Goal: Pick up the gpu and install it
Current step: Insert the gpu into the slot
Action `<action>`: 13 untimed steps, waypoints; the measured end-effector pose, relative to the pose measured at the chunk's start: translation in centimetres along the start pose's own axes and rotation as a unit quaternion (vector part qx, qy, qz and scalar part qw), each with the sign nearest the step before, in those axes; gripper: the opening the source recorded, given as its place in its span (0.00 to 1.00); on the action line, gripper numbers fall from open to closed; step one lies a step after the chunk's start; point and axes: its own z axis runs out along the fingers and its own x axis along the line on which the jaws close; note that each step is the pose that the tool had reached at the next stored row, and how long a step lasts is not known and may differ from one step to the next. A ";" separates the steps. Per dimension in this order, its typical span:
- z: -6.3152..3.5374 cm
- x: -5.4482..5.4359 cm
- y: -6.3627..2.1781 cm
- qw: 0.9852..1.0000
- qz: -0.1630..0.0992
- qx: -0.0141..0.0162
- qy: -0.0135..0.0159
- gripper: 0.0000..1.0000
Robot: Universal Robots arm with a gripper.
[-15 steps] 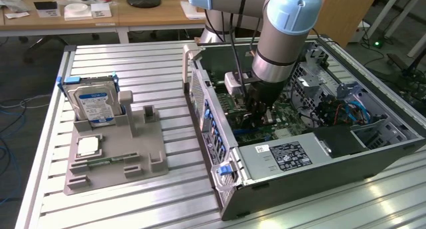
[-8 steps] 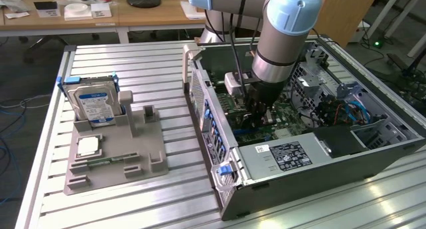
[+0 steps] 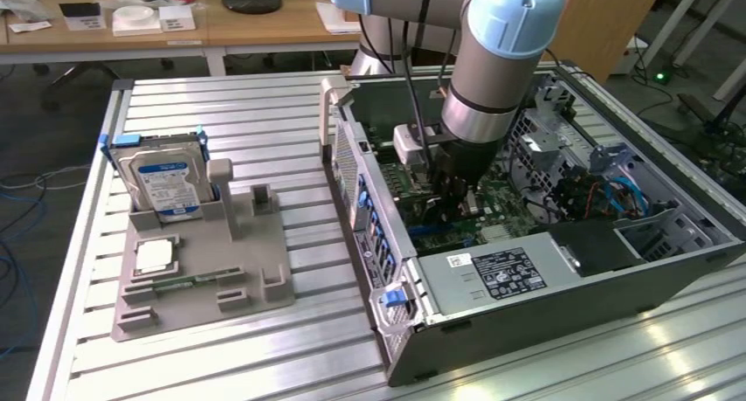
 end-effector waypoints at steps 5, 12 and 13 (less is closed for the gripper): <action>0.00 -0.1 -0.09 1.000 0.000 0.001 0.000 0.28; 0.12 -0.2 -0.09 1.000 0.000 0.001 0.000 0.28; 0.16 -0.2 -0.09 1.000 0.000 0.001 0.000 0.28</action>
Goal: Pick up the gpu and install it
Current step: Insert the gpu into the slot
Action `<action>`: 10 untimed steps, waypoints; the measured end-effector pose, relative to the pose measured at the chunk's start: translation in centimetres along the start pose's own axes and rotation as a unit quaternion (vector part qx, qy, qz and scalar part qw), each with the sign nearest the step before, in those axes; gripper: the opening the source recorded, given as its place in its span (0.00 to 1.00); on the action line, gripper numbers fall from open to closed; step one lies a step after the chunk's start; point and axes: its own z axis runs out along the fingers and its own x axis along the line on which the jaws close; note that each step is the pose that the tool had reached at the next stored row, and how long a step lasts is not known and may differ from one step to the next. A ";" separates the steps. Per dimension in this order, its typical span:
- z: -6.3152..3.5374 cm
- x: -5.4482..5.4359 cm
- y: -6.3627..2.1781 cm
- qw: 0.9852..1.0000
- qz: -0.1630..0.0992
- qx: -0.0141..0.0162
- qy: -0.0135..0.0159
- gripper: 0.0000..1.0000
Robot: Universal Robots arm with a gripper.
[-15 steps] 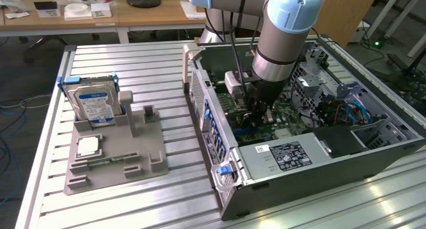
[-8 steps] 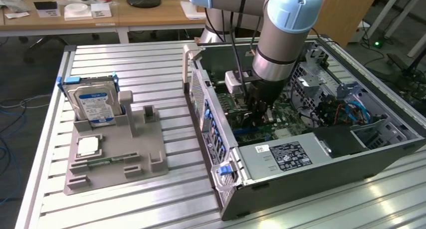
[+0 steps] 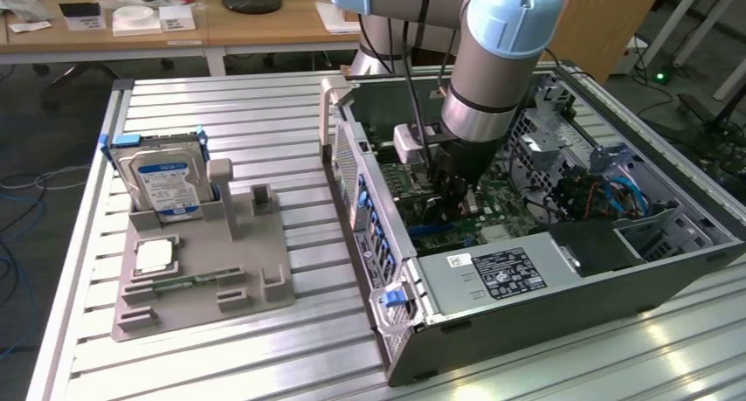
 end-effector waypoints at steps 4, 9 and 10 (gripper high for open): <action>0.18 0.0 0.11 1.000 0.000 0.000 0.000 0.28; 0.48 0.0 0.13 1.000 0.000 0.000 0.000 0.28; 0.49 0.0 0.13 1.000 0.000 0.000 0.000 0.28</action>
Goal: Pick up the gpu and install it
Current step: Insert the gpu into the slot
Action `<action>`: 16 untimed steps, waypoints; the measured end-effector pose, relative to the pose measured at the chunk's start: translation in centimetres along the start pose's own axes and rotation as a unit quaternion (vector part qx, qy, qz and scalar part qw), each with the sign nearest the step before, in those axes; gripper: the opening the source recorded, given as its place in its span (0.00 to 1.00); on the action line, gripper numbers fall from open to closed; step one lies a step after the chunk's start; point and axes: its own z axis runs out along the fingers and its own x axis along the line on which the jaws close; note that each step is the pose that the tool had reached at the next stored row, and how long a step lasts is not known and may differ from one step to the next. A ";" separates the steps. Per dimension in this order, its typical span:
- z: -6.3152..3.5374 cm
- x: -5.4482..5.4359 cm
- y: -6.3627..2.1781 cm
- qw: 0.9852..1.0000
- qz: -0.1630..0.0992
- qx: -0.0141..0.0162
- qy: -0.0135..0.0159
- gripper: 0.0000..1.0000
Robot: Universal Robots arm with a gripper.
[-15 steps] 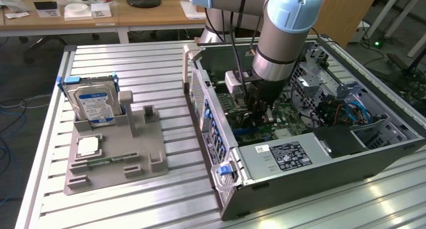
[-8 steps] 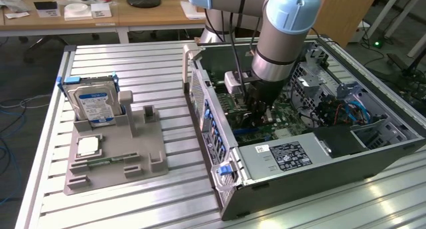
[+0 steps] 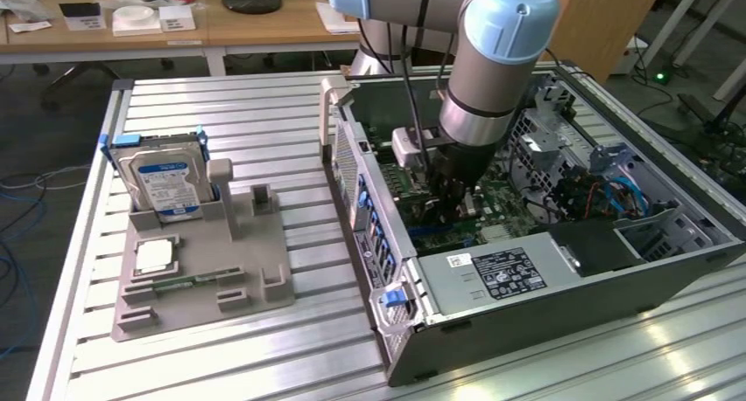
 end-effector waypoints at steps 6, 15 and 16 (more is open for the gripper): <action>0.08 0.0 0.00 1.000 0.000 0.000 0.000 0.28; 0.08 0.0 0.00 1.000 0.000 0.000 0.000 0.28; 0.07 0.0 0.00 1.000 0.000 0.000 0.000 0.28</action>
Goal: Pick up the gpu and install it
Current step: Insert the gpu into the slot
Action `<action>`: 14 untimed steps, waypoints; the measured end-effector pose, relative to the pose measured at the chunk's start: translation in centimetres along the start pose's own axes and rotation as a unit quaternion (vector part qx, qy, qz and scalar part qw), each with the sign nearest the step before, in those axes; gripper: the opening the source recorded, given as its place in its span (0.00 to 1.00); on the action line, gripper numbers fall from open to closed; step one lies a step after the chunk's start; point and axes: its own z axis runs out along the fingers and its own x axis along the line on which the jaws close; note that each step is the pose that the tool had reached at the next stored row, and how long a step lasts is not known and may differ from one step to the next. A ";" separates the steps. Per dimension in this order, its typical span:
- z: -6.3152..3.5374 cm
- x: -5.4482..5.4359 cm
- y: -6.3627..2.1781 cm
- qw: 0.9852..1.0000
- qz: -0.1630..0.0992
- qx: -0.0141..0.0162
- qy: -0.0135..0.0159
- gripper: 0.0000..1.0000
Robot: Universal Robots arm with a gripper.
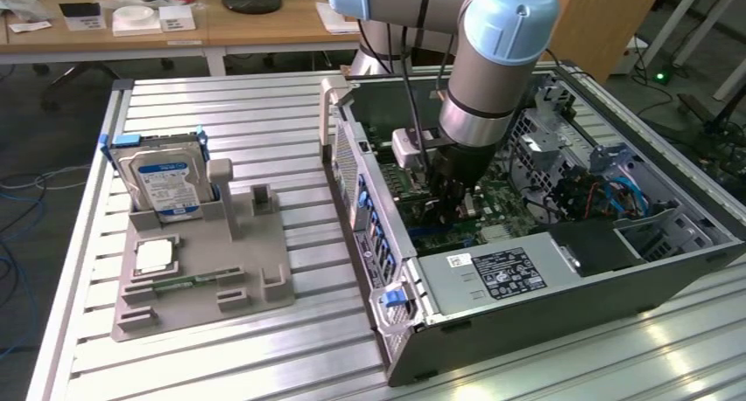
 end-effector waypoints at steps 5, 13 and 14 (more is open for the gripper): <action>0.00 0.0 0.00 1.000 0.000 0.000 0.000 0.28; -0.10 0.0 -0.01 1.000 0.001 0.000 0.000 0.28; -0.10 0.0 0.00 1.000 0.001 0.000 0.000 0.28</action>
